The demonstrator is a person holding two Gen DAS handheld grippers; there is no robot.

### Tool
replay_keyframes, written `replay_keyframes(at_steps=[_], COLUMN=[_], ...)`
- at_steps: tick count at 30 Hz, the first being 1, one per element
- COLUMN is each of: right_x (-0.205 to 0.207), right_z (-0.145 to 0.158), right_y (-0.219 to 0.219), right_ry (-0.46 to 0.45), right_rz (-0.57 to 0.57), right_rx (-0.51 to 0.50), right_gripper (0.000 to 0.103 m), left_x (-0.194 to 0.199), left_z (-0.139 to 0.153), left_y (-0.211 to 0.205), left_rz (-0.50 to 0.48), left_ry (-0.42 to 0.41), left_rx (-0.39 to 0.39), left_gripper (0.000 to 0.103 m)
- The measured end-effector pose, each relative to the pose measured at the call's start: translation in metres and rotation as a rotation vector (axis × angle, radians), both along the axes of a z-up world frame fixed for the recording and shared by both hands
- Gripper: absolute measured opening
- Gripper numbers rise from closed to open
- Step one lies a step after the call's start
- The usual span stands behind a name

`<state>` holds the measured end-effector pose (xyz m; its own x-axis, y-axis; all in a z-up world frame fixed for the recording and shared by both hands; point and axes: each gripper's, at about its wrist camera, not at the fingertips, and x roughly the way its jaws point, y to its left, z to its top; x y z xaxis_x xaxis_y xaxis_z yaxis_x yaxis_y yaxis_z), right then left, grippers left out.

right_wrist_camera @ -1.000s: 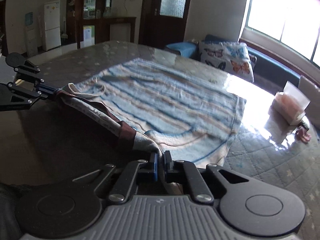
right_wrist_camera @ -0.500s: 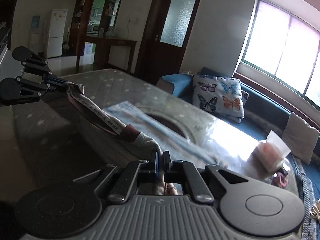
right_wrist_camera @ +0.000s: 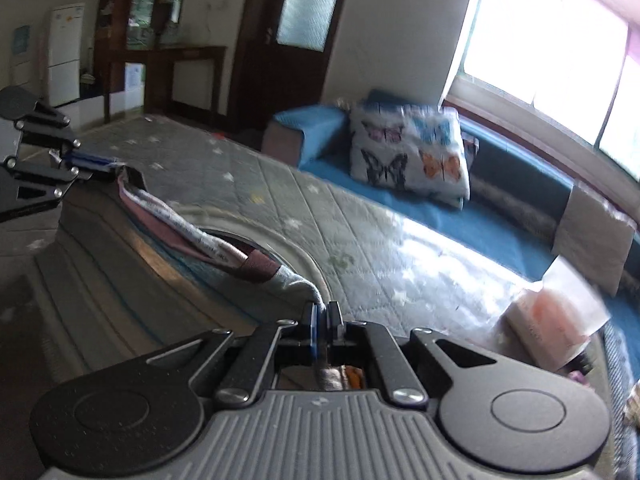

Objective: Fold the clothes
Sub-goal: 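Lift the held edge with both grippers and fold it over the shirt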

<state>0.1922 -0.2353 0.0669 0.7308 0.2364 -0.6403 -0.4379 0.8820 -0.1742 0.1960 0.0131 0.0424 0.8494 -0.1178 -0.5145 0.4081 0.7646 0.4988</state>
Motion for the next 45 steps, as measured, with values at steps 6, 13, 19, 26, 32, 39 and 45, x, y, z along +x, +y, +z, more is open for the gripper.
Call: replay_keyframes(at_steps=[6, 13, 19, 26, 32, 39, 45], right_x=[0.047, 0.050, 0.045, 0.053, 0.062, 0.059, 0.056], right_z=[-0.050, -0.059, -0.050, -0.072, -0.083, -0.081, -0.080], right_y=[-0.006, -0.026, -0.008, 0.016, 0.009, 0.009, 0.021], right_ry=[0.076, 0.095, 0.159, 0.200, 0.203, 0.183, 0.173], right_rz=[-0.100, -0.200, -0.111, -0.085, -0.129, -0.130, -0.099], right_rx=[0.063, 0.170, 0.251, 0.263, 0.317, 0.312, 0.290], right_gripper=[0.012, 0.024, 0.024, 0.027, 0.040, 0.054, 0.057], left_x=[0.055, 0.054, 0.022, -0.005, 0.027, 0.037, 0.050], left_z=[-0.039, -0.022, 0.012, 0.005, -0.023, -0.019, -0.018], left_y=[0.005, 0.041, 0.058, 0.052, 0.063, 0.062, 0.033], left_rz=[0.120, 0.284, 0.268, 0.161, 0.266, 0.291, 0.197], left_ry=[0.077, 0.077, 0.110, 0.188, 0.228, 0.214, 0.239], left_rx=[-0.025, -0.127, -0.299, -0.344, -0.284, -0.295, -0.309], left_gripper=[0.012, 0.012, 0.013, 0.012, 0.011, 0.012, 0.012])
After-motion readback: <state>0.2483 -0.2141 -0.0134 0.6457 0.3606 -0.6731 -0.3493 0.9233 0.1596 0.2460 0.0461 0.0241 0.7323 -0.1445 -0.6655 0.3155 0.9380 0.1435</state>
